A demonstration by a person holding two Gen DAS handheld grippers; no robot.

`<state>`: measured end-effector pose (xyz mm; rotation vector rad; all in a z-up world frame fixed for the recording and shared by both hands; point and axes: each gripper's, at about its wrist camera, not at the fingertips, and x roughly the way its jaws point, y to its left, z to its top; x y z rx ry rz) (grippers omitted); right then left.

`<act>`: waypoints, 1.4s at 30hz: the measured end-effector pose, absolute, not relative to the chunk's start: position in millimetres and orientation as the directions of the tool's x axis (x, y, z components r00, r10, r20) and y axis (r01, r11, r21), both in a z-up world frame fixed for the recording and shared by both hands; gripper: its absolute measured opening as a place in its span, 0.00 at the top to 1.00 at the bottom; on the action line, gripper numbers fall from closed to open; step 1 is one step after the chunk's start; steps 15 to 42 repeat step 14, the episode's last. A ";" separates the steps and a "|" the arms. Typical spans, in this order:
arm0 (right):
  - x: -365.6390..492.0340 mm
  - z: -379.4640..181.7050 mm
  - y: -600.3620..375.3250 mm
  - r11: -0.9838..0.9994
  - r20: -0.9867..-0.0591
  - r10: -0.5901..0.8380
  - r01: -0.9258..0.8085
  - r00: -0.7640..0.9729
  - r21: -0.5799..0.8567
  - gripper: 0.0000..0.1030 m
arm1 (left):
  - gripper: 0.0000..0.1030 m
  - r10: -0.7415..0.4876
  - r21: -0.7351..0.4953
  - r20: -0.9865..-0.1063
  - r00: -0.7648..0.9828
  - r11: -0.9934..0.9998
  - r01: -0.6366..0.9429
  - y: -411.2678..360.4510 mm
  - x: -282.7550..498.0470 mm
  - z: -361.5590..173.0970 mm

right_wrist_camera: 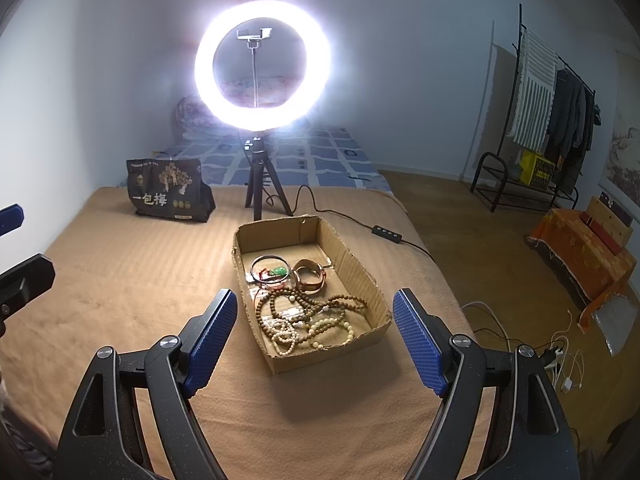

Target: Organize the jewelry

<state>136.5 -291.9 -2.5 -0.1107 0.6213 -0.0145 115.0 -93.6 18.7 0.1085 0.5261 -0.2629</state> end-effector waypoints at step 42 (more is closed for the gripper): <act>135.4 -6.1 -293.4 0.993 -0.584 -0.043 -0.030 0.810 -0.113 0.22 | 0.00 -0.198 0.057 -0.494 0.847 0.964 0.258 -92.0 113.0 17.5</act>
